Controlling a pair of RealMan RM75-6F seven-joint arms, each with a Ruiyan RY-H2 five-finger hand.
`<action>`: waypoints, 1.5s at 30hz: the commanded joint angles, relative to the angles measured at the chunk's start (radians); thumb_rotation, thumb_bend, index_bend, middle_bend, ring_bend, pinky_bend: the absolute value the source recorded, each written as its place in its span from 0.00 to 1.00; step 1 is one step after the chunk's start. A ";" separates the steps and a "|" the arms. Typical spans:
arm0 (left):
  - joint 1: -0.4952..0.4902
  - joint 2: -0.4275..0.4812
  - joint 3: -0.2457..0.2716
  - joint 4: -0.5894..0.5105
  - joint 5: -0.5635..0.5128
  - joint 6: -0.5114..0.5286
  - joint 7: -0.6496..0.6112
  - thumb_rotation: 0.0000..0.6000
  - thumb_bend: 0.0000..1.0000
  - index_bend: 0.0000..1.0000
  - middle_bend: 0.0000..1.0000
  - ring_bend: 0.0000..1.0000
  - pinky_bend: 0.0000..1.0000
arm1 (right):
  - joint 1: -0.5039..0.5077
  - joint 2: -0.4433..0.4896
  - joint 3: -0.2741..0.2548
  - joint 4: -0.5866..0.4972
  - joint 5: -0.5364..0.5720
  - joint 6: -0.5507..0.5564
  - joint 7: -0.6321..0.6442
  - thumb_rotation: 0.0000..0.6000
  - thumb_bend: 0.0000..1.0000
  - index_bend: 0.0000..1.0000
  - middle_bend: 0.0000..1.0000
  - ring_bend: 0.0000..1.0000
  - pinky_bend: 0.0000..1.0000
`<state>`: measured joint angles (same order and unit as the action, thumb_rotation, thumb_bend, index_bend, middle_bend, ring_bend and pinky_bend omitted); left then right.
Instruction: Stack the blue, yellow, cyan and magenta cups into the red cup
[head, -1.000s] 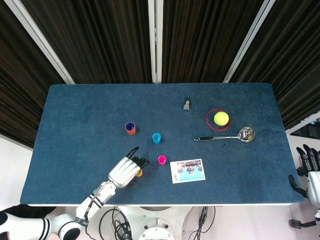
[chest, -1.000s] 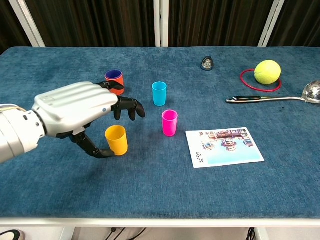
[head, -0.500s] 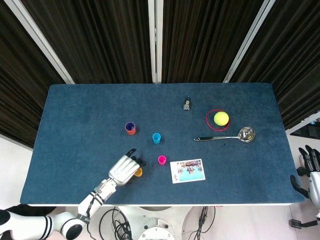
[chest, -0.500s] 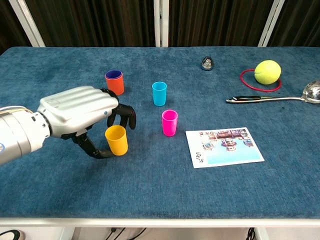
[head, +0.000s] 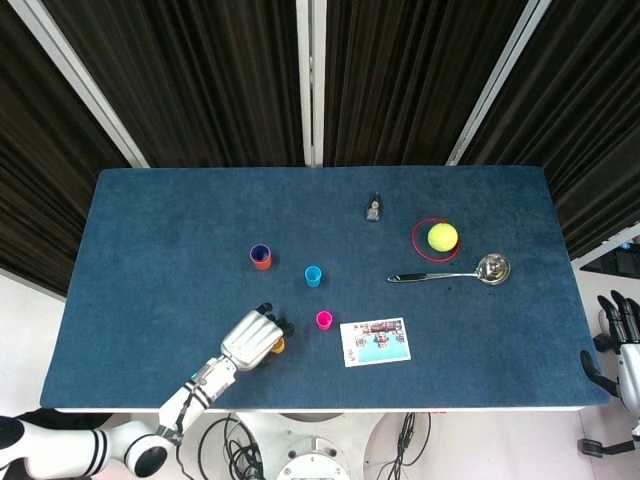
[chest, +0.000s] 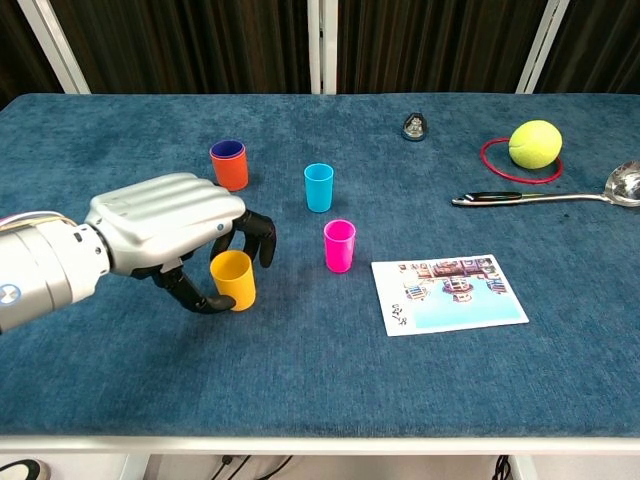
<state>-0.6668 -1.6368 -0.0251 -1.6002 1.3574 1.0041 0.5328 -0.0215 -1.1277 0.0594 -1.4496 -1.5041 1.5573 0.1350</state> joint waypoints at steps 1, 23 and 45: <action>-0.001 -0.001 0.000 0.000 0.001 0.000 -0.002 1.00 0.27 0.44 0.47 0.53 0.28 | 0.001 0.000 0.000 -0.001 0.000 -0.003 -0.002 1.00 0.30 0.00 0.00 0.00 0.00; -0.088 0.130 -0.231 -0.061 -0.163 0.022 0.043 1.00 0.29 0.47 0.49 0.55 0.29 | 0.002 0.001 -0.003 -0.013 -0.013 0.005 -0.015 1.00 0.31 0.00 0.00 0.00 0.00; -0.254 -0.057 -0.296 0.397 -0.374 -0.129 -0.104 1.00 0.29 0.46 0.48 0.53 0.25 | 0.003 0.004 -0.007 -0.037 -0.032 0.017 -0.031 1.00 0.31 0.00 0.00 0.00 0.00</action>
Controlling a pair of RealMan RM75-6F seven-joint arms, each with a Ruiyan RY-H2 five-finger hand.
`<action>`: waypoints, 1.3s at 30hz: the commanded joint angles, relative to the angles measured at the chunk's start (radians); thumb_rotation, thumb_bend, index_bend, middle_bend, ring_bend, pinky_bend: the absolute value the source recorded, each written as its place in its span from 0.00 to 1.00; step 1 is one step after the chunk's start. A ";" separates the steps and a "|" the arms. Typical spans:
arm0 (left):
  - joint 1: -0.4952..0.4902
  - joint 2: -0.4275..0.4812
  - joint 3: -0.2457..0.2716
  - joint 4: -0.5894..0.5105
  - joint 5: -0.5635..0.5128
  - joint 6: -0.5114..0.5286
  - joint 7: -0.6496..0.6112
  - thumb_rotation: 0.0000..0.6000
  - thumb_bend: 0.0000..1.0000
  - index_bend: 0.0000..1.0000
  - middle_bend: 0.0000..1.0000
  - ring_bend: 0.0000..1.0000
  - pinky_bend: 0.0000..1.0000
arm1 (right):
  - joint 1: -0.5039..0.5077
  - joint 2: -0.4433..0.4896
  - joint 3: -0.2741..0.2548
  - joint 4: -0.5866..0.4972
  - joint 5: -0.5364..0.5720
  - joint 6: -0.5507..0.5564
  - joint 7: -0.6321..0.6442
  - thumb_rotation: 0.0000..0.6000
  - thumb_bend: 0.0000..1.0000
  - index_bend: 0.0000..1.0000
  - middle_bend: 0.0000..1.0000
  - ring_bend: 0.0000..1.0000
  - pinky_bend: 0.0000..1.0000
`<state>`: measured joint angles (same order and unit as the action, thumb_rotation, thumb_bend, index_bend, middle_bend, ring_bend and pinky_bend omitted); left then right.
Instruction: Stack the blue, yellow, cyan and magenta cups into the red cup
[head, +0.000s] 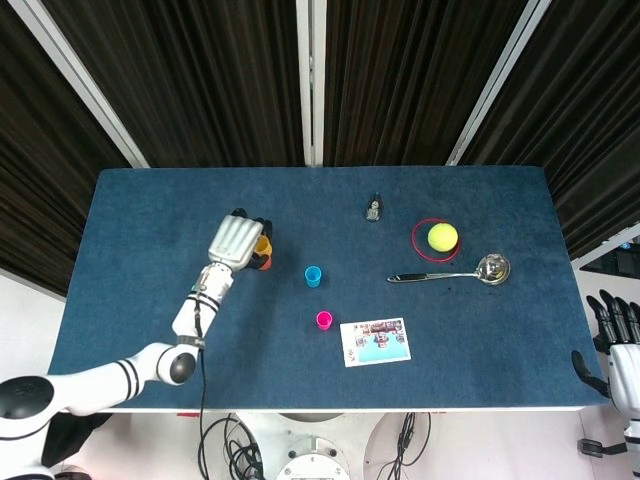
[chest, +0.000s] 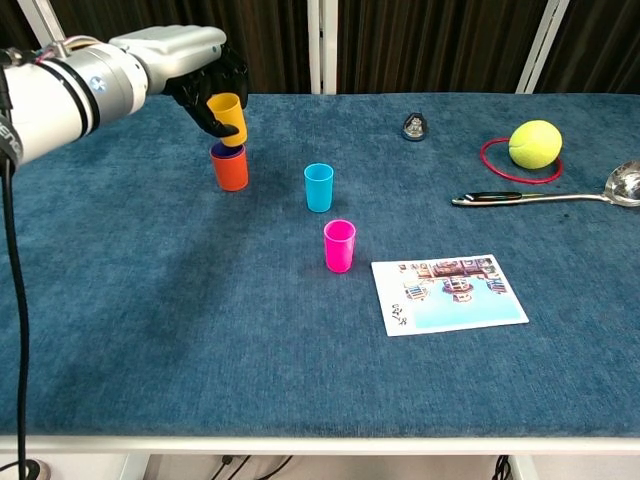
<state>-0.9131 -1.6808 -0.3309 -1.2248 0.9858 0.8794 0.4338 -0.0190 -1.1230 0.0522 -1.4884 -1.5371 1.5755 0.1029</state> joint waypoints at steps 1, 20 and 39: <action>-0.010 -0.017 0.013 0.032 -0.002 -0.004 -0.006 1.00 0.29 0.46 0.48 0.53 0.25 | 0.000 -0.001 0.000 0.003 0.001 -0.001 0.002 1.00 0.31 0.00 0.00 0.00 0.00; -0.012 -0.012 0.056 0.046 -0.022 -0.002 0.007 1.00 0.26 0.28 0.31 0.33 0.22 | 0.000 -0.006 0.000 0.014 0.010 -0.007 0.005 1.00 0.31 0.00 0.00 0.00 0.00; -0.056 -0.015 0.126 -0.201 0.159 0.055 0.083 1.00 0.23 0.26 0.28 0.27 0.19 | 0.002 -0.018 -0.004 0.029 0.012 -0.017 0.013 1.00 0.31 0.00 0.00 0.00 0.00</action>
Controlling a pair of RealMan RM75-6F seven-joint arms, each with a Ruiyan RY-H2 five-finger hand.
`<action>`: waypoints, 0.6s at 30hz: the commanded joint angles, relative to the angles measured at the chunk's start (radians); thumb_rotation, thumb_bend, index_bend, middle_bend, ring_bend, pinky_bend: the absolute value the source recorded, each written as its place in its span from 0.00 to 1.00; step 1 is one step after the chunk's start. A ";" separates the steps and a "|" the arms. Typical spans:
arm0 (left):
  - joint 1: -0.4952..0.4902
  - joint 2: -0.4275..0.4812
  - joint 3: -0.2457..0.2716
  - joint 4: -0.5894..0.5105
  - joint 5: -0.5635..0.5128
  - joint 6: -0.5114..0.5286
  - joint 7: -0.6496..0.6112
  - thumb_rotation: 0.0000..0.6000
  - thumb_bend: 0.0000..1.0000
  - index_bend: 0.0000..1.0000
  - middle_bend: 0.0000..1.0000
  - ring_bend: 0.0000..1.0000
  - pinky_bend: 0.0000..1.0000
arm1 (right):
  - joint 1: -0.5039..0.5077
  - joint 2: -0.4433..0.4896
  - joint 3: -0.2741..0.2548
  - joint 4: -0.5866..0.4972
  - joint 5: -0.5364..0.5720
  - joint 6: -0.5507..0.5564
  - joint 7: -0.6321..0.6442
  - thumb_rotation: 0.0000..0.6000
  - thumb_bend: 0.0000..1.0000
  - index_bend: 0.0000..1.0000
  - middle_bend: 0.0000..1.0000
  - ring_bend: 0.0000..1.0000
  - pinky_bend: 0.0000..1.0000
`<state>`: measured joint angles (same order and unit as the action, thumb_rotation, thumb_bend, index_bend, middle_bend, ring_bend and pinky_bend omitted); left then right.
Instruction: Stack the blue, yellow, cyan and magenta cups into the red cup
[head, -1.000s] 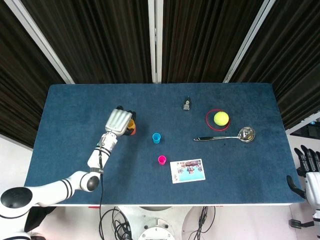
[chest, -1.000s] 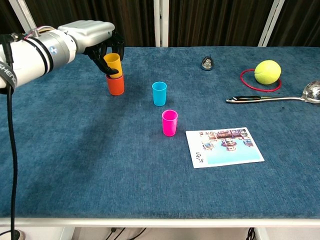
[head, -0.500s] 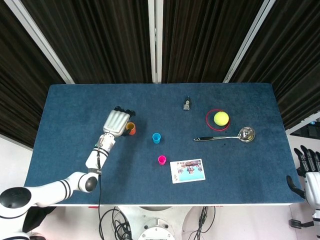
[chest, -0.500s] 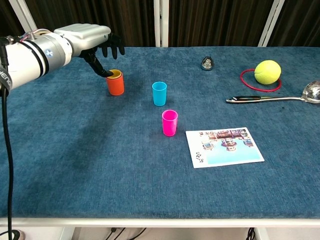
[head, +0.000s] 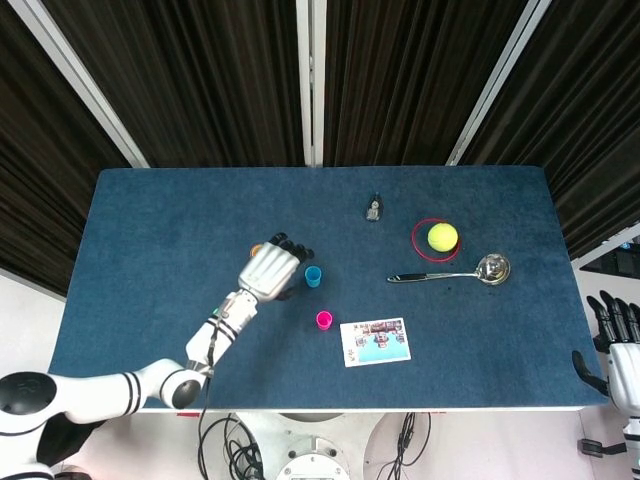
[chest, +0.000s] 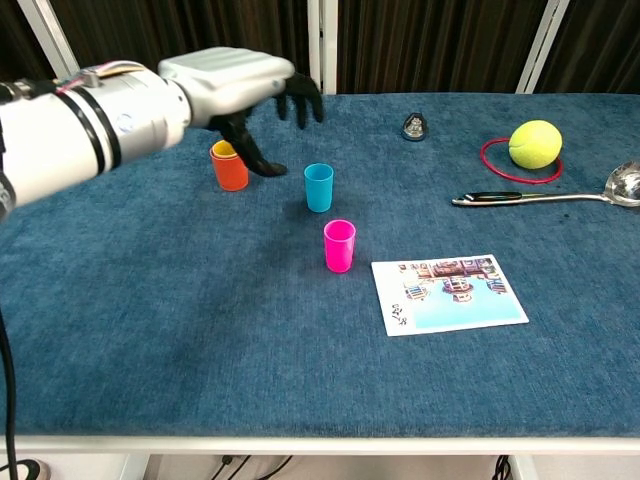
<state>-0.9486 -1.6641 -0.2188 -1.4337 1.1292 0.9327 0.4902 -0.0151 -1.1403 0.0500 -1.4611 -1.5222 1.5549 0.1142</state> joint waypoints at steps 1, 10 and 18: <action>-0.026 -0.046 0.017 0.024 0.018 0.002 0.037 1.00 0.23 0.25 0.28 0.27 0.19 | -0.003 -0.001 -0.002 0.003 -0.005 0.007 0.004 1.00 0.31 0.00 0.00 0.00 0.00; -0.054 -0.135 0.008 0.175 0.009 -0.010 0.047 1.00 0.23 0.23 0.25 0.24 0.18 | -0.009 0.000 -0.004 0.025 -0.002 0.009 0.037 1.00 0.31 0.00 0.00 0.00 0.00; -0.065 -0.165 0.003 0.261 -0.037 -0.064 0.034 1.00 0.23 0.23 0.25 0.24 0.19 | 0.000 -0.002 -0.001 0.037 0.002 -0.006 0.048 1.00 0.31 0.00 0.00 0.00 0.00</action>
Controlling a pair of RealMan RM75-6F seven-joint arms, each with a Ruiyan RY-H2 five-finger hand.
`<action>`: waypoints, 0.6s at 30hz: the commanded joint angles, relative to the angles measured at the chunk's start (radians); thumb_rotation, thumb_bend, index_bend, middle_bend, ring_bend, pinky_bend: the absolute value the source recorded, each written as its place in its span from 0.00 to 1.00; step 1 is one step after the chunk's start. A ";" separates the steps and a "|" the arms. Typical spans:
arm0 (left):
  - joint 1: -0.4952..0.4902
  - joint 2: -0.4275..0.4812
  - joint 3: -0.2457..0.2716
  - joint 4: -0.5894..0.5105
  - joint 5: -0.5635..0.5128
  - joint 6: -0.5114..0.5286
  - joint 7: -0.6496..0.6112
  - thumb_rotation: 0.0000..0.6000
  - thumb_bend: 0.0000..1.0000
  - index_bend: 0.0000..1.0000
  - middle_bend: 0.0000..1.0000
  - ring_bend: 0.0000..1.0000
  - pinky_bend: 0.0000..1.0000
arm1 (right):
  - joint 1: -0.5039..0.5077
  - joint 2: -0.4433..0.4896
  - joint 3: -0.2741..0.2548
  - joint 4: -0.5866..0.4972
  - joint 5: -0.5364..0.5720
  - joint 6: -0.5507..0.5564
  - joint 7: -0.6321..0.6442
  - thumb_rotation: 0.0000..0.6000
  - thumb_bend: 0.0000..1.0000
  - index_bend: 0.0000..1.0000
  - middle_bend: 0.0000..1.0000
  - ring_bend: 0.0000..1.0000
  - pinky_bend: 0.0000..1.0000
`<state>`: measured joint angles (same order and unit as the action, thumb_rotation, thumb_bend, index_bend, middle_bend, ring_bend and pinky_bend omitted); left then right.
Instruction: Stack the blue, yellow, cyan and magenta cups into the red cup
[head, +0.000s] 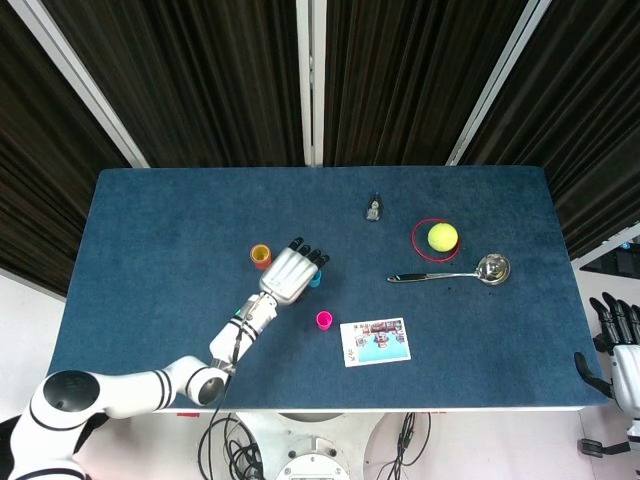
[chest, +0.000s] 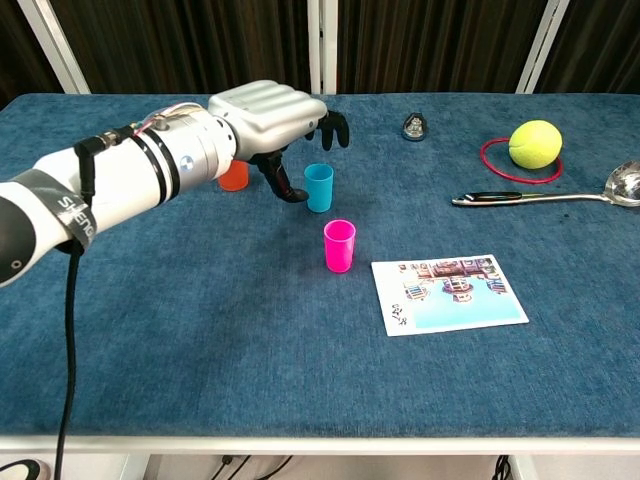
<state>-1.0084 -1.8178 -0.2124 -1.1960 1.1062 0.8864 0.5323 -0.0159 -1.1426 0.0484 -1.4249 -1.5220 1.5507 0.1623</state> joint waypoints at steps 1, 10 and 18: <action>-0.006 -0.015 -0.005 0.032 -0.019 -0.023 -0.011 1.00 0.23 0.24 0.25 0.24 0.19 | 0.001 0.000 0.000 0.001 0.003 -0.004 0.000 1.00 0.31 0.00 0.00 0.00 0.00; -0.022 -0.032 -0.014 0.074 -0.026 -0.057 -0.043 1.00 0.23 0.32 0.30 0.33 0.24 | 0.004 0.005 0.007 0.001 0.016 -0.012 0.002 1.00 0.31 0.00 0.00 0.00 0.00; -0.034 -0.047 -0.014 0.108 -0.009 -0.072 -0.073 1.00 0.23 0.39 0.36 0.41 0.31 | 0.006 0.002 0.006 0.005 0.022 -0.023 0.003 1.00 0.31 0.00 0.00 0.00 0.00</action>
<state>-1.0407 -1.8618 -0.2253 -1.0936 1.0959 0.8176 0.4636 -0.0098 -1.1402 0.0547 -1.4199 -1.4997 1.5283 0.1656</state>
